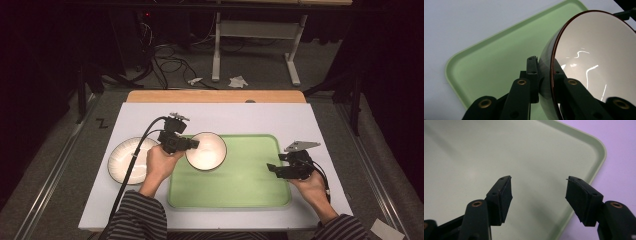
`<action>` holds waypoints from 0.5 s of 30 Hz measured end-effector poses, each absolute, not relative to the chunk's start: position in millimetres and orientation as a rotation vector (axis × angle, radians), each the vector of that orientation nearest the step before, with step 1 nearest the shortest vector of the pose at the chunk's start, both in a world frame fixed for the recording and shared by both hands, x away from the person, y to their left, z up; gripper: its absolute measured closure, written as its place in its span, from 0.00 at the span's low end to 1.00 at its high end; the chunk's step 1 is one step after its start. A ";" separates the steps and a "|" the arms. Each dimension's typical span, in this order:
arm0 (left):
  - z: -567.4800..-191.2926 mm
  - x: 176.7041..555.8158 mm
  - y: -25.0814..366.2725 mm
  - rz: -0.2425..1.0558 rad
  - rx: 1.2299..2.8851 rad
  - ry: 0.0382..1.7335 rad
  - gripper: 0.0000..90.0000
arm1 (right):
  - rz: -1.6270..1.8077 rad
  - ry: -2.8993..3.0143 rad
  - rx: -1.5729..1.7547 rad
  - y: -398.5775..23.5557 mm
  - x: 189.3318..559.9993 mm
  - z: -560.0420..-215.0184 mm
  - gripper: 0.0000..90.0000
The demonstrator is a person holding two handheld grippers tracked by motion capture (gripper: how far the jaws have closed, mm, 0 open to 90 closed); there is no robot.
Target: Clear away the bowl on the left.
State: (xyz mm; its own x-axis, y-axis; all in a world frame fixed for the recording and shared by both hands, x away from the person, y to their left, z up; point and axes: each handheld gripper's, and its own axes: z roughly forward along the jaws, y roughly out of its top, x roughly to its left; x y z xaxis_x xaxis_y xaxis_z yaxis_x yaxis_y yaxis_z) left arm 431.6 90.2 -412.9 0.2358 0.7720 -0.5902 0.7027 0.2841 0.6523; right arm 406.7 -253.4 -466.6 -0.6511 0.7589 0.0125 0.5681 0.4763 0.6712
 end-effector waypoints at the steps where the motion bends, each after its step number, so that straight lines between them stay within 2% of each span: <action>1: -413.7 431.9 87.8 0.075 1.441 1.483 0.92 | 0.945 2.445 1.131 -253.5 406.7 -466.5 0.43; 15: -433.3 440.3 56.5 0.027 1.489 1.486 0.92 | 0.944 2.433 1.137 -254.3 406.2 -466.1 0.44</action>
State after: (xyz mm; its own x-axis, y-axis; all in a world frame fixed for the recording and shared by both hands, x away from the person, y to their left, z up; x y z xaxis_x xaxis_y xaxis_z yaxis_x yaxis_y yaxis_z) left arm 440.3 56.5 -433.3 0.2477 0.7647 -0.5948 0.7428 0.2443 0.6233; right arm 406.2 -254.3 -466.1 -0.6449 0.7642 0.0111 0.5716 0.4727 0.6707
